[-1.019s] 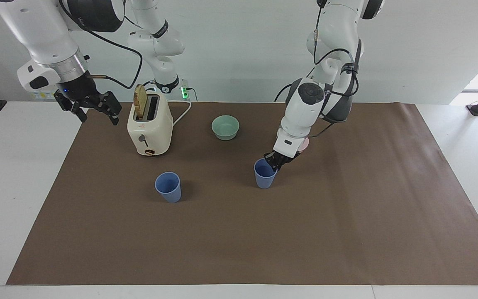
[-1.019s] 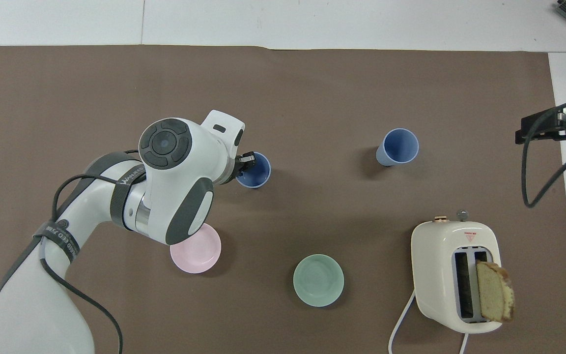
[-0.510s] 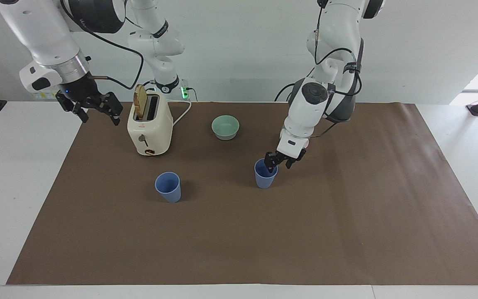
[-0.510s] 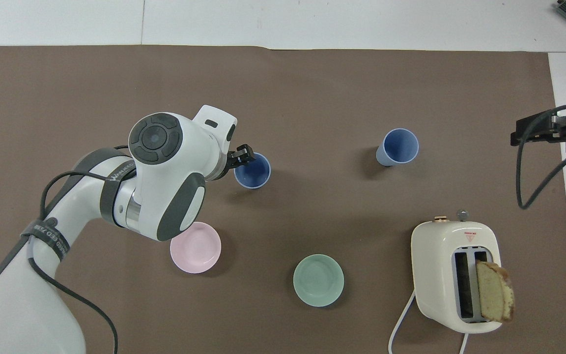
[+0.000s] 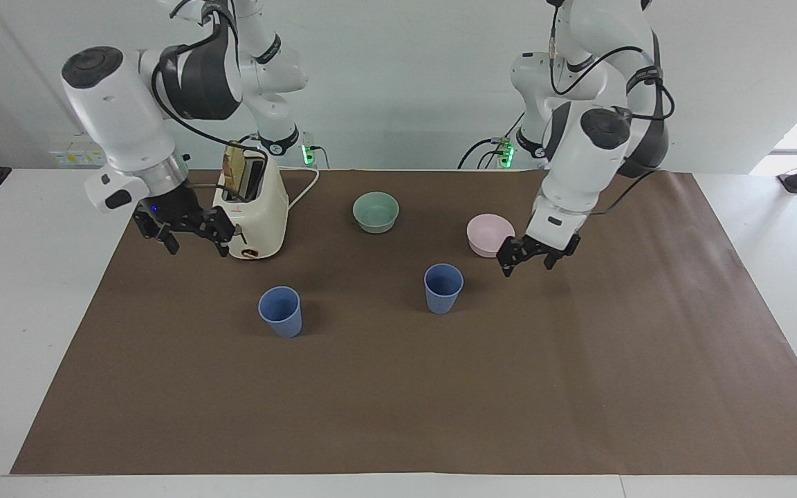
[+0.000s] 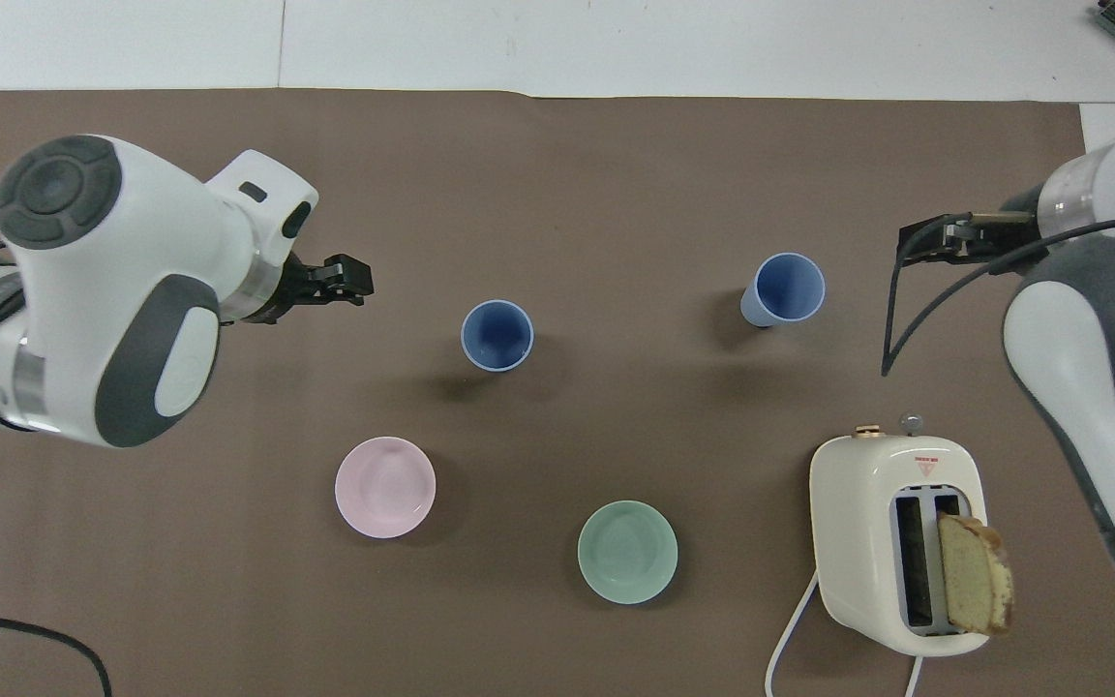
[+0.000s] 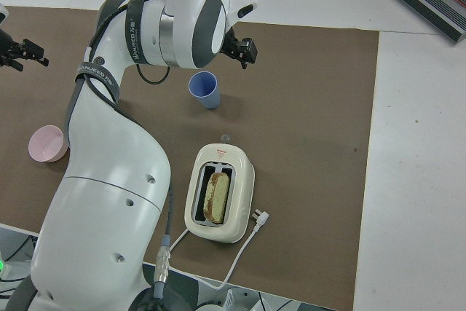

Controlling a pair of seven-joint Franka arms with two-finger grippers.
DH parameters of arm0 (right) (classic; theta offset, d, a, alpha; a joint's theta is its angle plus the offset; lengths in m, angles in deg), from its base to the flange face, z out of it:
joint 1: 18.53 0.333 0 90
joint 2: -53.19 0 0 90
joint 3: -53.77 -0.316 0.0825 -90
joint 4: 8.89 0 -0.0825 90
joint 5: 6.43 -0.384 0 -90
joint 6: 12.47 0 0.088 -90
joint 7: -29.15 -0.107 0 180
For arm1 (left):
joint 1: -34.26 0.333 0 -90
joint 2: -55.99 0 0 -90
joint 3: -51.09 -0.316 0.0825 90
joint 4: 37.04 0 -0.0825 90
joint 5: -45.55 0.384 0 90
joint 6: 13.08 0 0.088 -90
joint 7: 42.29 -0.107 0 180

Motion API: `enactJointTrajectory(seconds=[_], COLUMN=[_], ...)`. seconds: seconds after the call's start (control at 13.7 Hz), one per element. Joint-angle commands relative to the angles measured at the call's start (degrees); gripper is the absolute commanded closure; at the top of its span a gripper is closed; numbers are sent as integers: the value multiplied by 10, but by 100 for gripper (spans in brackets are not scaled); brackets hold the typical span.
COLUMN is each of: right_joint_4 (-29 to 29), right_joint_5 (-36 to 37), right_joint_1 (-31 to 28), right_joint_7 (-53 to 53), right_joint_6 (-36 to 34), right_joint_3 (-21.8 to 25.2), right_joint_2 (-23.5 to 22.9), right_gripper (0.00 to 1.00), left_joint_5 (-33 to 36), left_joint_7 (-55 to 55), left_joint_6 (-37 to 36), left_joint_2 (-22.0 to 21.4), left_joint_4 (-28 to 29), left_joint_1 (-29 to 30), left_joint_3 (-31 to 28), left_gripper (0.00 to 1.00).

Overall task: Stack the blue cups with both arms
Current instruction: 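Retract the left gripper while the right gripper reaches the other cup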

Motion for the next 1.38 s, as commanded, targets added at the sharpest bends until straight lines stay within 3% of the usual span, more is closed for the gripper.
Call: enactJointTrajectory(seconds=[0.0,0.36,0.66,0.95,1.31], right_joint_4=[-6,-26,-50,-73,-73], right_joint_5=[-15,-21,-28,-28,-28], right_joint_1=[2,6,19,21,21], right_joint_7=[50,64,75,92,96], right_joint_6=[33,81,101,130,163], right_joint_3=[-1,-1,-6,-5,-6], right_joint_2=[-30,-65,-72,-81,-107], right_gripper=[0,0,0,0,0], left_joint_5=[7,8,10,37,35], left_joint_7=[-87,-216,-228,-228,-224], left_joint_6=[-40,-90,-122,-212,-284], left_joint_2=[-33,-67,-94,-94,-99], left_joint_4=[7,7,-4,-87,-136], left_joint_1=[43,108,127,125,125], left_joint_3=[4,4,3,5,5], left_gripper=[0,0,0,0,0])
